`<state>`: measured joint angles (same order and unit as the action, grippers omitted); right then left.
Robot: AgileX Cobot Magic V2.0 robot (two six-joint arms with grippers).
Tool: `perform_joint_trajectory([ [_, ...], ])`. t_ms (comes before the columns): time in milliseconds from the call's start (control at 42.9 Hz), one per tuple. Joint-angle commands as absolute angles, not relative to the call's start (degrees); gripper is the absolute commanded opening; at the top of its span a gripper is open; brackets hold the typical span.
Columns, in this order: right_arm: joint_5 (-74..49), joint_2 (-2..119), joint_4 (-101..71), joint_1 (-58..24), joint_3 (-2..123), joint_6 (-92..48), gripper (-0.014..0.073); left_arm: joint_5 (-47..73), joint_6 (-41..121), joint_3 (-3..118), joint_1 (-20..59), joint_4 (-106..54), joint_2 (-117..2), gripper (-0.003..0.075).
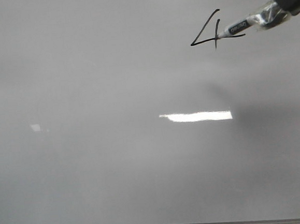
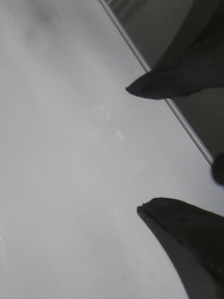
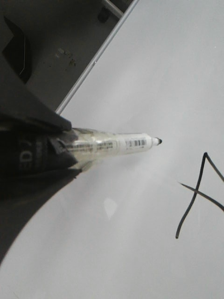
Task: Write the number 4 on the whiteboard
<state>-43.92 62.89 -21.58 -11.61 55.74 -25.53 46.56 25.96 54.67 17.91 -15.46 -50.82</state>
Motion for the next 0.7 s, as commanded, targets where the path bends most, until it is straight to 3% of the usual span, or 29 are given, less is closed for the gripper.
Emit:
perform_joint_trajectory([
  [0, -45.2, 58.6, -23.3, -11.5, 57.6, -28.7, -0.0060, 45.6, 35.5, 58.2, 17.9, -25.7, -51.0, 0.0439],
  [257, -56.6, 52.3, -27.7, -13.4, 57.6, -43.4, -0.0060, 51.1, 46.0, 63.3, 24.1, -32.4, -56.8, 0.0452],
  [443, -60.8, 51.4, -33.4, -13.7, 57.6, -50.1, -0.0060, 50.6, 49.9, 66.8, 34.5, -32.4, -63.0, 0.0575],
  [677, -61.3, 51.4, -34.8, -13.7, 57.6, -51.3, -0.0060, 49.7, 56.4, 71.6, 45.6, -32.1, -71.6, 0.0578],
])
